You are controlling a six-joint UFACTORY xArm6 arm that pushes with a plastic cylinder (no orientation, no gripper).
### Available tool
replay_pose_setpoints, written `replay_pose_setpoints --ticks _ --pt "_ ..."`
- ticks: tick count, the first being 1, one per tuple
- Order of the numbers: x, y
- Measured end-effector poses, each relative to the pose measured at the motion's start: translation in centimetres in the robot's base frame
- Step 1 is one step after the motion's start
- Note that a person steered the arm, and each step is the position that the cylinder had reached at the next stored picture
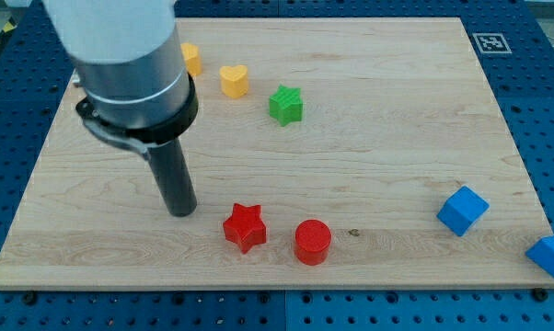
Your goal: Point your arm towards the yellow hexagon
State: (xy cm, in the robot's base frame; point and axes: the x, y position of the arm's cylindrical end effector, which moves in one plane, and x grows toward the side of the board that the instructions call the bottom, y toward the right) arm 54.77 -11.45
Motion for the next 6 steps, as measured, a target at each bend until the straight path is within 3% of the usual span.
replay_pose_setpoints --ticks 3,4,6 --pt "1.2 10.3" --pt "0.1 9.4" --pt "-10.3 -5.8"
